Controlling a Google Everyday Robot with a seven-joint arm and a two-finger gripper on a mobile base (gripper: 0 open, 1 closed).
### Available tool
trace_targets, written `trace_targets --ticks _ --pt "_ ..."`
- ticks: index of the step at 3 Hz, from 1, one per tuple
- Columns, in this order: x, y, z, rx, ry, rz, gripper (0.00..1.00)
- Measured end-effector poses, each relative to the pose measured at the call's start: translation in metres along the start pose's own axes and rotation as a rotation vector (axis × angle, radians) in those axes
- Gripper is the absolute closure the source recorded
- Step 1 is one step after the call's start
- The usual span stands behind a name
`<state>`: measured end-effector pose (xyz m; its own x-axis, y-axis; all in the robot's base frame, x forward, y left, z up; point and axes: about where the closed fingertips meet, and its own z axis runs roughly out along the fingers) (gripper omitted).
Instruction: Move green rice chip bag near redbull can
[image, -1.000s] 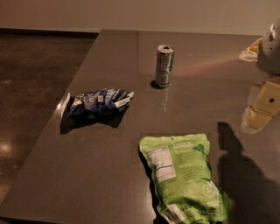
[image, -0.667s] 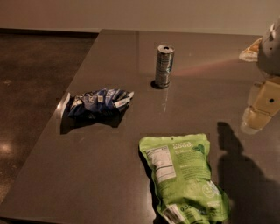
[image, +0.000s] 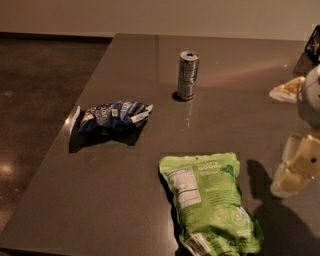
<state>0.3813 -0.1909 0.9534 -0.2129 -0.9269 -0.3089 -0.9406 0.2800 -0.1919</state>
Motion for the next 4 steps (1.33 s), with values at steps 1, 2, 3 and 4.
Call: trace_targets --ticks 1,2,3,4 --pt "-0.008 0.051 0.012 -0.049 -0.036 0.027 0.00" --pt "-0.011 0.080 0.018 -0.065 -0.032 0.052 0.00" --pt "-0.013 0.102 0.031 -0.048 -0.034 0.083 0.00" --pt "-0.011 0.111 0.050 0.002 -0.021 0.125 0.00"
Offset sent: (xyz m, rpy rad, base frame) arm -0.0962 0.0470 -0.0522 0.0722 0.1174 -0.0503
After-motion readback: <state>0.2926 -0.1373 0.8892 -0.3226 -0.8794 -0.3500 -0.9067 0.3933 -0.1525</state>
